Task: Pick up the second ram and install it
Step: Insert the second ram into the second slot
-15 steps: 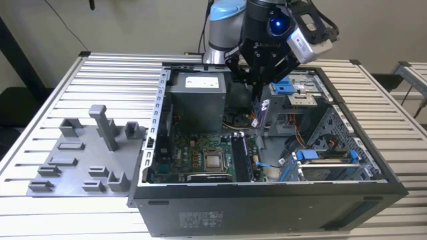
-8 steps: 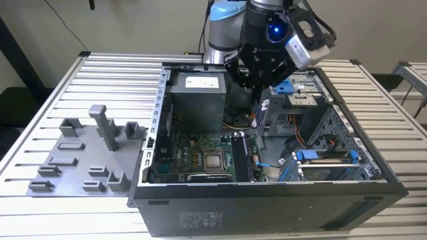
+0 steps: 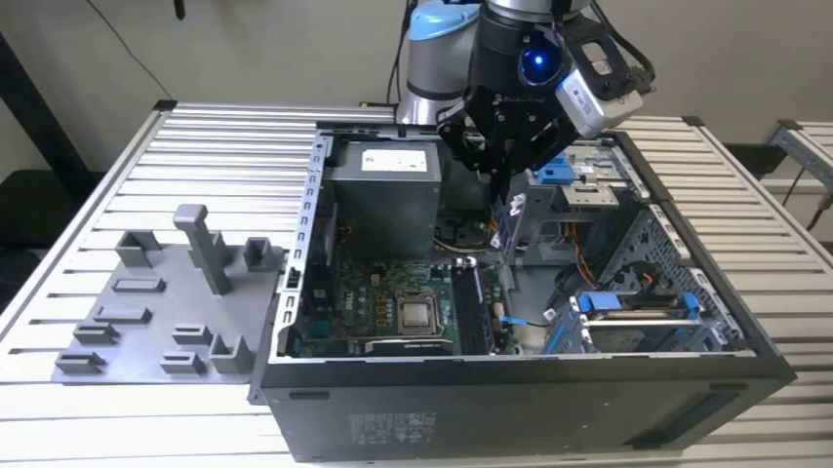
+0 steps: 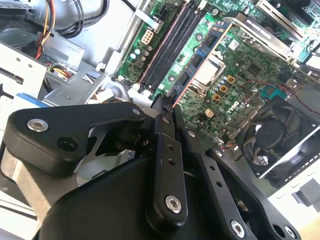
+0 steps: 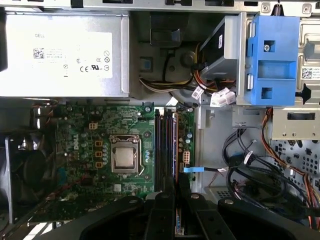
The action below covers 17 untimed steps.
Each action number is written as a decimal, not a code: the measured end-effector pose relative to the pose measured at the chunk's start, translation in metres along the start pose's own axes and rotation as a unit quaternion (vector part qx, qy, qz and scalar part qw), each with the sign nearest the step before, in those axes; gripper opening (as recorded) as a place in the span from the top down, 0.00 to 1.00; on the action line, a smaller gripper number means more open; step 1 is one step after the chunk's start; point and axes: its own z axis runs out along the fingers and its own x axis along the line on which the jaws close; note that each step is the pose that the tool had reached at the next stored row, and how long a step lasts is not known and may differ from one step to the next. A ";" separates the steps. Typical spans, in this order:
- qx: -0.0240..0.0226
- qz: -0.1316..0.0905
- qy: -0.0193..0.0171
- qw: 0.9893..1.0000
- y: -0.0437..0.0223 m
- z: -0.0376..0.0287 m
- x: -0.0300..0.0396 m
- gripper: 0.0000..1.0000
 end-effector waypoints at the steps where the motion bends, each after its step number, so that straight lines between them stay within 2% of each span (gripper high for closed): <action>1: 0.000 0.000 0.000 1.000 0.0000 0.0000 0.0000 0.85; 8: 0.000 0.000 0.000 1.000 0.0001 0.0043 0.0002 0.85; 17: 0.000 0.000 0.000 1.000 0.0003 0.0173 0.0008 0.85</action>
